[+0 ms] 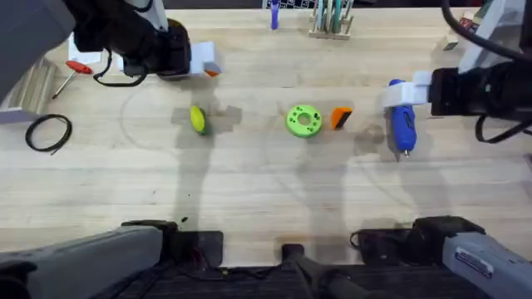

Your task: Pick up the gripper from the table and insert it into the empty holder that is missing its gripper. Then pick up a screw, insert it into the mounting hole, and use the screwdriver to tighten it. Finally, clean up the table by picking up the vegetable and placing it into the bucket.

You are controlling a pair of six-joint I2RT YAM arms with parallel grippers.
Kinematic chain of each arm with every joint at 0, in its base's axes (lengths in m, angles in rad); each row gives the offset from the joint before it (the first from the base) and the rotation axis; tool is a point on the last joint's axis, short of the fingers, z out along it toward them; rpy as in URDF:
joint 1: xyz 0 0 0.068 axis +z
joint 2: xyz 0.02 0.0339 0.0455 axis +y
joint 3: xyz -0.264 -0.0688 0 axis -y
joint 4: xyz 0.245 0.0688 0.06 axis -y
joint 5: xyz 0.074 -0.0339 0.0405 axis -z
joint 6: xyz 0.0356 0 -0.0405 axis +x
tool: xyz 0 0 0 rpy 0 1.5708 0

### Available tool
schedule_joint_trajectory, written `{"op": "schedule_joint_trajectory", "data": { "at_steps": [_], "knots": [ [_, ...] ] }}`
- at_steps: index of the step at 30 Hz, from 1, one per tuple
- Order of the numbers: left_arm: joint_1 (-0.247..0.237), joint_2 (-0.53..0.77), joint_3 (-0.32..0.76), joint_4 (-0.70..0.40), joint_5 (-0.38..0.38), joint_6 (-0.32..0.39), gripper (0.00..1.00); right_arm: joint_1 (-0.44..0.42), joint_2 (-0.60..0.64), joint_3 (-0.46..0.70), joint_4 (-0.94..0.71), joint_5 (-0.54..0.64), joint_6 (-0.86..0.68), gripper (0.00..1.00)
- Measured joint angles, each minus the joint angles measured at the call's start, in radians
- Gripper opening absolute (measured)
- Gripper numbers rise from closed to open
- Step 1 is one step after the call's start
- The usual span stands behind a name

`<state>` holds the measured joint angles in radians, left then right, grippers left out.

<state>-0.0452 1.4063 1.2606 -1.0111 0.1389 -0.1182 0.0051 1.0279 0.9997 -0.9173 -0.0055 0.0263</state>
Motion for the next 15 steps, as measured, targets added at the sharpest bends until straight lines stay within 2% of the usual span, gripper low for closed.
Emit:
{"op": "schedule_joint_trajectory", "data": {
  "at_steps": [2, 8, 15],
  "knots": [
    [0.000, 0.000, 0.000, 0.001, 0.000, 0.000, 0.985, 0.000, 0.000, 0.000, 0.000, 0.000, 0.000, 0.985],
    [0.000, 0.000, 0.015, -0.031, 0.000, 0.001, 0.987, 0.000, 0.000, 0.000, 0.000, 0.000, 0.000, 0.984],
    [0.000, -0.057, 0.134, -0.105, -0.001, 0.049, 0.987, 0.000, 0.000, 0.000, 0.000, 0.000, 0.000, 0.984]
  ]
}}
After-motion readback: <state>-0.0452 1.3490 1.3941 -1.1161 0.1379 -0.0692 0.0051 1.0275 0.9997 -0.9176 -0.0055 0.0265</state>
